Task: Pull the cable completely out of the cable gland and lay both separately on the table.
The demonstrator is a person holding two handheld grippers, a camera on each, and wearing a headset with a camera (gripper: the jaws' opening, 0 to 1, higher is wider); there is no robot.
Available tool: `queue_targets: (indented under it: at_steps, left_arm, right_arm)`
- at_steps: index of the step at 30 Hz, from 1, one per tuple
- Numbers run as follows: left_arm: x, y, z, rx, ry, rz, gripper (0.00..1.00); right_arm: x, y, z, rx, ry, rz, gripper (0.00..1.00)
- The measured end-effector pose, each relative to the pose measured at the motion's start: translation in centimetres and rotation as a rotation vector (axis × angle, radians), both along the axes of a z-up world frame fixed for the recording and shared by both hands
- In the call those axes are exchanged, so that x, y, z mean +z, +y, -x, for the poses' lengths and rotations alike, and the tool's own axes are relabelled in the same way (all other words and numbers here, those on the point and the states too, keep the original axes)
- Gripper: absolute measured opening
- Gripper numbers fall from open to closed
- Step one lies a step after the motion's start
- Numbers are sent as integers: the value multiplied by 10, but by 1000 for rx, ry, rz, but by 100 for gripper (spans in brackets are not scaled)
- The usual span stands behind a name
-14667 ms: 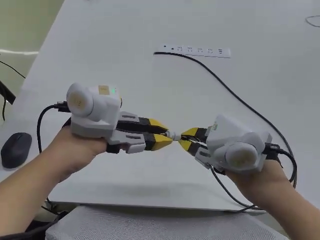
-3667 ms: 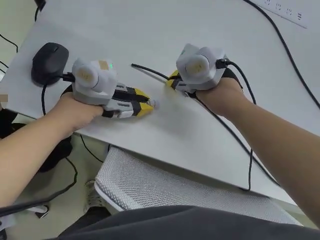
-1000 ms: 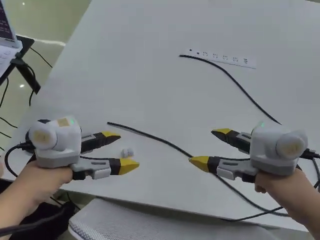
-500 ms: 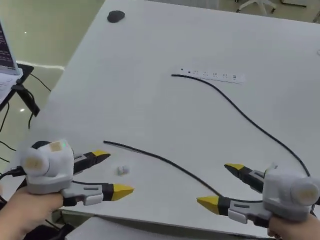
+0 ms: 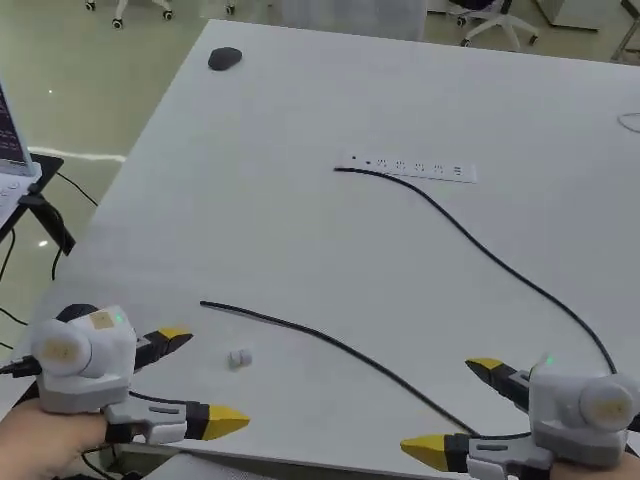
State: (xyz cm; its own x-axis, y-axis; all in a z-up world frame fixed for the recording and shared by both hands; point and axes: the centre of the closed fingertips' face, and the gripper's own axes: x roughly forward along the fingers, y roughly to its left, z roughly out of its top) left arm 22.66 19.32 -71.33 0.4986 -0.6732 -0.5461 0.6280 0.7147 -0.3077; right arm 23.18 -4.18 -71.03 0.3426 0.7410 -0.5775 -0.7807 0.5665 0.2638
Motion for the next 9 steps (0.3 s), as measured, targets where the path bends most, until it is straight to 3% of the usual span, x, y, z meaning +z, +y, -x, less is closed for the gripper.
queue_targets:
  at_steps: [9]
  left_arm:
    - [-1,0,2,4,34,7,99]
  right_arm:
    - [-5,-1,5,-1,9,8,99]
